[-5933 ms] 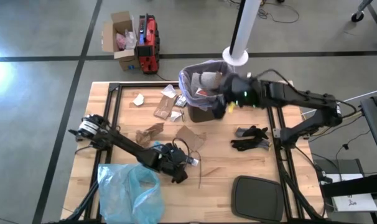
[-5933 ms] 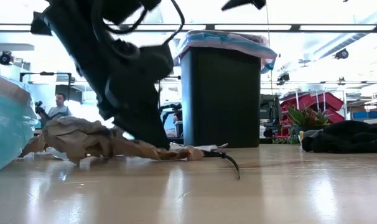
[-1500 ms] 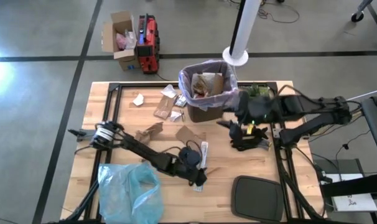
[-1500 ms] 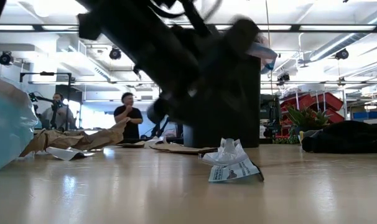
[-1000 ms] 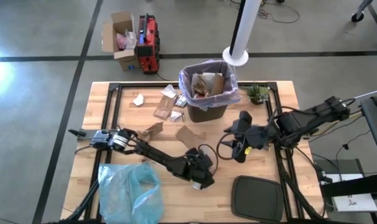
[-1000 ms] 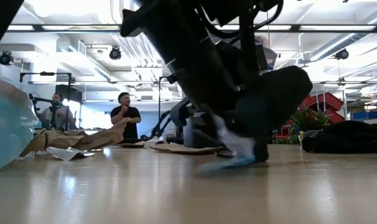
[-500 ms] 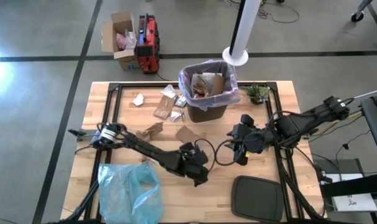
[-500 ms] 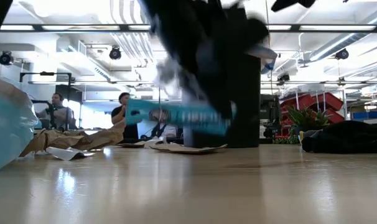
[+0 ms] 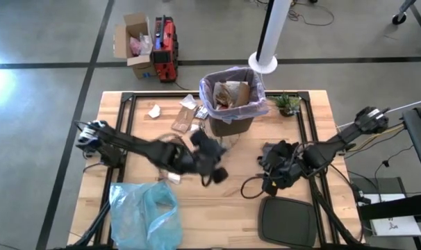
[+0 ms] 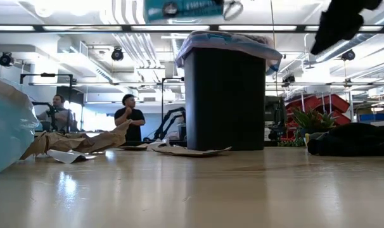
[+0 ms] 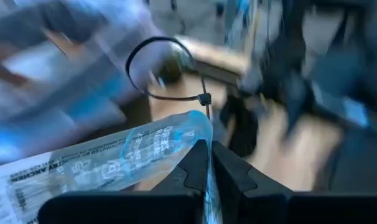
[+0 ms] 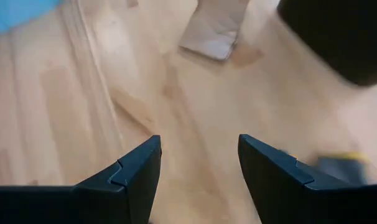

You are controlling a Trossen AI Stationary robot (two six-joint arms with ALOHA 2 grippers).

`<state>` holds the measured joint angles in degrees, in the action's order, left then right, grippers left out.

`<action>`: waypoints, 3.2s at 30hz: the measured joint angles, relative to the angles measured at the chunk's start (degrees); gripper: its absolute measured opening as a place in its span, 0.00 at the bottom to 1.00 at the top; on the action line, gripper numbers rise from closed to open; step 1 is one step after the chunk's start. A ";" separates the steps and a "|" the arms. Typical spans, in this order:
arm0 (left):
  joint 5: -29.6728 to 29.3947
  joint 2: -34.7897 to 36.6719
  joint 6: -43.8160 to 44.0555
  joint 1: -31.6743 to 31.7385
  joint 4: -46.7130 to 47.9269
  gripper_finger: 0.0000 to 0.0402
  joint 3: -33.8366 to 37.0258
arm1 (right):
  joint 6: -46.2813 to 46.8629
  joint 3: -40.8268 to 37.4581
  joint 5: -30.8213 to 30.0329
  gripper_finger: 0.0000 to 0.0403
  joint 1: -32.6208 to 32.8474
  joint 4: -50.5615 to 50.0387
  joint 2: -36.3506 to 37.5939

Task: Place trash/remove bag and relplace
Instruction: Put the cable tie and blue plastic cellophane into the trash bin, then put the brown paper napkin into the trash bin

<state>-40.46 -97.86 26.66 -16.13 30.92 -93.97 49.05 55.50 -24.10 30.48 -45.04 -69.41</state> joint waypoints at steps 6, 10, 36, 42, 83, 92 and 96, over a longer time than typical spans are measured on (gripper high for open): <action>-0.12 4.30 -8.06 6.47 -15.11 0.00 -0.07 | 3.75 -5.98 -2.36 0.49 2.67 18.96 -0.10; 2.29 4.26 -12.07 11.74 -25.24 0.00 -0.09 | 4.15 -8.98 -4.55 0.49 2.93 29.08 -0.15; 8.63 -6.70 -27.35 27.43 -30.58 0.02 -0.05 | 5.49 -9.61 -10.60 0.49 2.90 30.85 -0.17; 9.26 -7.03 -23.18 27.22 -27.22 0.17 -0.07 | 5.44 -9.59 -10.58 0.49 2.90 30.86 -0.17; 17.58 21.29 -8.63 13.28 -1.18 0.44 11.52 | -11.28 33.35 -5.11 0.49 -46.95 -12.99 4.52; 17.58 21.13 -4.26 6.96 -13.81 0.46 21.86 | -5.49 32.40 18.78 0.36 -66.62 -11.80 0.54; 17.49 21.15 -2.69 5.40 -17.44 0.47 24.96 | -5.53 32.35 23.17 0.26 -70.30 -12.08 -0.95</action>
<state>-22.96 -76.71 23.98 -10.72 13.48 -69.01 43.52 87.85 -0.93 -39.82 -57.12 -70.36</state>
